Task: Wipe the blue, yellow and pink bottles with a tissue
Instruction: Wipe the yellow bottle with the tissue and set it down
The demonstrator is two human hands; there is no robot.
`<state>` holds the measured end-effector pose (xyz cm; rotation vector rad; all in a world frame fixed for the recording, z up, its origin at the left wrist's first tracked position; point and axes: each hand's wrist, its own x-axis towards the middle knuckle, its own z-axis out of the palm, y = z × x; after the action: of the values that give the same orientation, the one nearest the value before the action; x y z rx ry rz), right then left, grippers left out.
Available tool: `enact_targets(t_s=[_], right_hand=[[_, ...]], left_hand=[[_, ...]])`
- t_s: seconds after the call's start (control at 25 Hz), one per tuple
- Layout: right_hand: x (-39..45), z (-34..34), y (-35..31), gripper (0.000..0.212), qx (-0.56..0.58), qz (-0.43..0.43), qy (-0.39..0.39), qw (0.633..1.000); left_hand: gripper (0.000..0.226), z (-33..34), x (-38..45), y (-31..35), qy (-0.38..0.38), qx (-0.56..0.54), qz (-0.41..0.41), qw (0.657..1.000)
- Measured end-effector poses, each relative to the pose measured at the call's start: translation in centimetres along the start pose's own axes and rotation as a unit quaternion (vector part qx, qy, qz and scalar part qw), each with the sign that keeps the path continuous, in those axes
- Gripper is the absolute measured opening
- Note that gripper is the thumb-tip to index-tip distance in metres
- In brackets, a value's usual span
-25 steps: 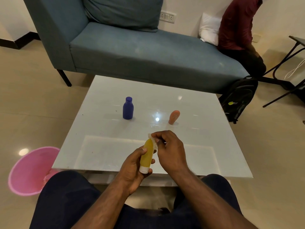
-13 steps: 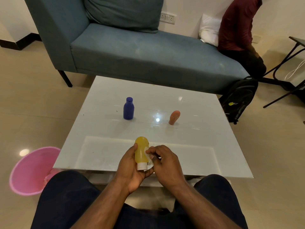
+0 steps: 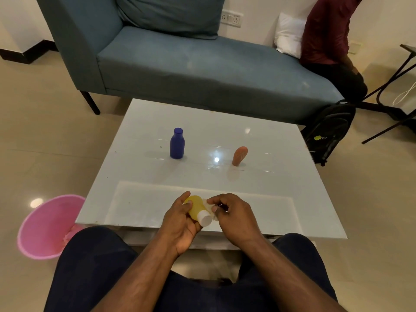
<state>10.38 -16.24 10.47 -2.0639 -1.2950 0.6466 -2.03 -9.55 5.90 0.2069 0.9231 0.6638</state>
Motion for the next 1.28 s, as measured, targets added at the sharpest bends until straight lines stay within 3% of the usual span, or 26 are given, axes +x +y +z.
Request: enact_targets(t_s=[0.24,0.4,0.6,0.76,0.88,1.04,1.2,1.28], right_hand=[[-2.6,1.9,-0.8,0.02,0.001,-0.109,0.056,0.993],[-2.8,3.5,-0.8,0.02,-0.062,-0.197,0.075,0.975],[-1.9,1.3,-0.3,0.018,0.029,-0.117,0.128,0.984],[-0.9,1.0,-0.4,0.019,-0.01,-0.113,0.11,0.987],[0.2,0.6,-0.2,0.018,-0.002,-0.061,0.128,0.99],[-1.2,1.4,-0.9,0.015,-0.004,-0.116,0.104,0.988],[-0.1,0.8,-0.6,0.016,0.009,-0.062,0.129,0.99],[-0.4,0.9,-0.9,0.016,-0.004,-0.095,0.11,0.989]], left_hand=[[0.05,-0.3,0.6,0.2,0.051,-0.07,-0.003,0.996],[0.047,-0.3,0.1,0.3,0.039,-0.074,-0.019,0.996],[0.042,-0.3,-0.1,0.5,0.029,-0.085,0.005,0.996],[0.036,-0.1,-0.3,0.2,0.001,-0.07,-0.009,0.998],[0.034,0.0,-0.7,0.3,-0.002,-0.073,0.004,0.997],[0.032,0.0,-0.5,0.4,0.009,-0.07,0.02,0.997],[0.035,0.2,-0.6,0.3,-0.003,-0.066,0.017,0.998],[0.039,0.1,-0.6,0.4,-0.005,-0.07,0.025,0.997]])
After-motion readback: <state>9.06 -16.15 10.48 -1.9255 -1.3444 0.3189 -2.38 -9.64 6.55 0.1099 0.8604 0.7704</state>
